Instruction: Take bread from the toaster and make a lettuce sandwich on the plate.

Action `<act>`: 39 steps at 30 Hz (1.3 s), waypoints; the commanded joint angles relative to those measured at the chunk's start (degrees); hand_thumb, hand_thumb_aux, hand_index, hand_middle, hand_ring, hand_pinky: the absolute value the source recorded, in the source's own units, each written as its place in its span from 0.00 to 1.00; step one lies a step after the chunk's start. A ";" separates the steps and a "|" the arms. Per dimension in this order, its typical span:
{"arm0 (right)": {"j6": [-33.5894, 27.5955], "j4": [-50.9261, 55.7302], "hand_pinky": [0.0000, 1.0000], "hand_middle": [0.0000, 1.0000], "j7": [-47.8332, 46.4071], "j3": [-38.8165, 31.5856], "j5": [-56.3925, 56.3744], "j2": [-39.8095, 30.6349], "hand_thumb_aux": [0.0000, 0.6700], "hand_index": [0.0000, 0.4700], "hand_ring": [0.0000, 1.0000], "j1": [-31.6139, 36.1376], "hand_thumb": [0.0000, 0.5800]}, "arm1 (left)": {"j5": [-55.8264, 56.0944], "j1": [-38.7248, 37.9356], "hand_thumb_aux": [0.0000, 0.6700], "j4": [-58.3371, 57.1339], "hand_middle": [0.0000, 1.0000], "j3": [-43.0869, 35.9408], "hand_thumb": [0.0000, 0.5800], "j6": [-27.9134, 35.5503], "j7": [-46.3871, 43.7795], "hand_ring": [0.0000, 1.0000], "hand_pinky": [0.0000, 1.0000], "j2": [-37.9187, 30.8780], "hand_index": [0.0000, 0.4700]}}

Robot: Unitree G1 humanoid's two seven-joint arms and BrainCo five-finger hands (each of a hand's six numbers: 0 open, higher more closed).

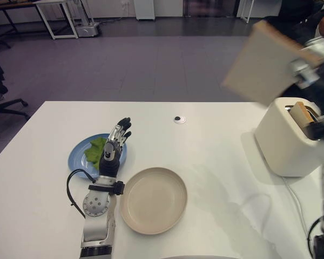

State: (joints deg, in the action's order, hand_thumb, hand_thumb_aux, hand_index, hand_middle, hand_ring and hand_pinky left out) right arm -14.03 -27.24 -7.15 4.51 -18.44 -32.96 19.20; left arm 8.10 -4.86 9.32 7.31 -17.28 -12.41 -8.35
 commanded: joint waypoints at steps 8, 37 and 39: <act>-10.76 0.25 0.00 0.00 -3.57 -33.04 5.78 17.10 1.00 1.00 0.00 -8.42 1.00 | 1.08 0.60 0.00 0.12 0.00 3.39 0.00 1.63 -0.21 0.00 0.00 -3.44 0.00; 10.98 2.35 0.00 0.00 0.47 -37.83 54.56 12.37 0.00 0.00 0.00 -13.20 0.00 | -2.51 -0.09 0.00 0.81 0.00 5.68 0.00 2.78 -0.31 0.00 0.00 -7.75 0.00; 11.26 2.66 0.00 0.00 2.65 -32.69 50.56 13.93 0.00 0.00 0.00 -15.56 0.00 | -12.89 1.80 0.00 -3.67 0.00 6.40 0.00 1.97 2.08 0.00 0.00 -14.49 0.00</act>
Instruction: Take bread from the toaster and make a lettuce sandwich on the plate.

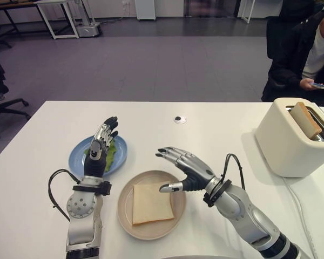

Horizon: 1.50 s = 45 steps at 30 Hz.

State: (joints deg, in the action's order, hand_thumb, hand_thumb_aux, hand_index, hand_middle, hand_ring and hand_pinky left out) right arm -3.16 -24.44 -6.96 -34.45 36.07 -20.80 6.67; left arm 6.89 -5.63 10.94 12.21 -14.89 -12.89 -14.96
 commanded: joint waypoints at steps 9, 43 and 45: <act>3.90 -0.08 0.00 0.00 3.77 27.40 -37.53 13.89 0.00 0.00 0.00 -16.88 0.00 | -52.49 14.08 0.00 -31.55 0.00 -11.49 0.00 -1.98 20.83 0.00 0.00 -29.61 0.00; 3.88 -3.04 0.00 0.00 0.26 29.89 -41.38 17.13 0.00 0.00 0.00 -19.84 0.00 | -56.07 21.40 1.00 -48.08 0.00 -26.72 1.00 1.40 29.06 0.00 0.00 -36.54 1.00; 3.71 -3.21 0.00 0.00 0.19 29.99 -41.39 17.10 0.00 0.00 0.00 -19.88 0.00 | -52.08 18.71 1.00 -38.74 0.00 -22.87 1.00 1.69 26.10 0.00 0.00 -37.83 1.00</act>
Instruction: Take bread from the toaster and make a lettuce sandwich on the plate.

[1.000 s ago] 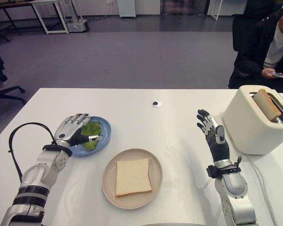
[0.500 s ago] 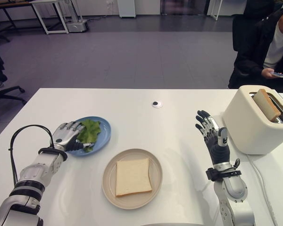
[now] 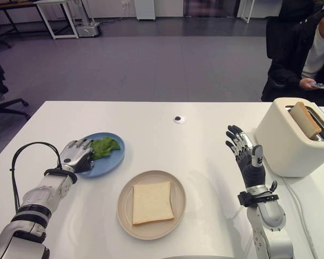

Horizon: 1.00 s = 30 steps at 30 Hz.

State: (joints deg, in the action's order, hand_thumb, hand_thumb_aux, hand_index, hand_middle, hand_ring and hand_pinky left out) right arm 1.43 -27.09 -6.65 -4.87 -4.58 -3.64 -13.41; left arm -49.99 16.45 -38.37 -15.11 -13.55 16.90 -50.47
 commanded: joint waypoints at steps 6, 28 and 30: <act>-1.36 -0.52 0.00 0.00 -0.27 0.53 -0.59 -0.11 0.00 0.00 0.00 0.65 0.00 | 15.89 -16.66 1.00 44.48 0.00 11.27 1.00 3.41 -18.31 0.00 0.00 -0.39 1.00; -3.08 -0.81 0.00 0.00 -0.14 3.05 -0.96 -0.85 0.00 0.00 0.00 4.28 0.00 | 5.83 -36.72 0.06 66.41 0.00 8.53 0.11 1.31 -36.43 0.00 0.00 3.42 0.06; -3.08 -0.81 0.00 0.00 -0.17 3.14 -0.93 -0.79 0.00 0.00 0.00 4.37 0.00 | 6.27 -35.33 0.00 67.27 0.00 10.47 0.00 1.26 -36.08 0.00 0.00 4.11 0.00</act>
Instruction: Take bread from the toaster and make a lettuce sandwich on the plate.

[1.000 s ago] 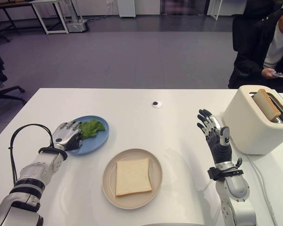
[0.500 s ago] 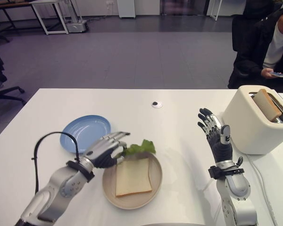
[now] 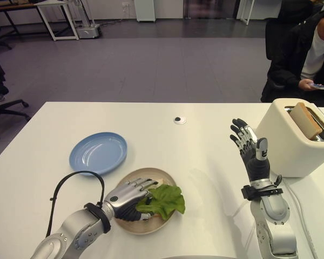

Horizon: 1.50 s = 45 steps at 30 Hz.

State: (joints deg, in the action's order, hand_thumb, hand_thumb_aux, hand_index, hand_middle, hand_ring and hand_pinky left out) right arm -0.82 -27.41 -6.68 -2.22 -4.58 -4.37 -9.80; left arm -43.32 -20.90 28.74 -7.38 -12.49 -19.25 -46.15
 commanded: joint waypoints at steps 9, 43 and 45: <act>-0.97 -0.70 0.00 0.00 -0.21 0.84 -0.83 -0.31 0.00 0.00 0.00 1.29 0.00 | 1.83 5.49 0.00 1.77 0.00 7.06 0.00 -0.53 0.61 0.00 0.00 2.71 0.00; 3.68 35.50 0.00 0.00 14.88 14.48 35.45 -37.64 1.00 1.00 0.00 15.72 1.00 | 56.53 12.05 0.00 -5.98 0.00 20.76 0.00 5.64 0.77 0.00 0.00 27.49 0.00; 3.27 33.30 0.00 0.00 14.63 14.41 34.94 -37.37 1.00 1.00 0.00 15.83 1.00 | 56.08 12.03 0.00 -6.21 0.00 20.68 0.00 5.26 0.76 0.00 0.00 27.44 0.00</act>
State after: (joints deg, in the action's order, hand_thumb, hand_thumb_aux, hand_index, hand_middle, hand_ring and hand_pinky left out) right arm 2.64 8.37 8.83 12.87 30.45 -42.61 5.94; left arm 13.73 -8.43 23.09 13.84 -6.97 -18.13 -18.51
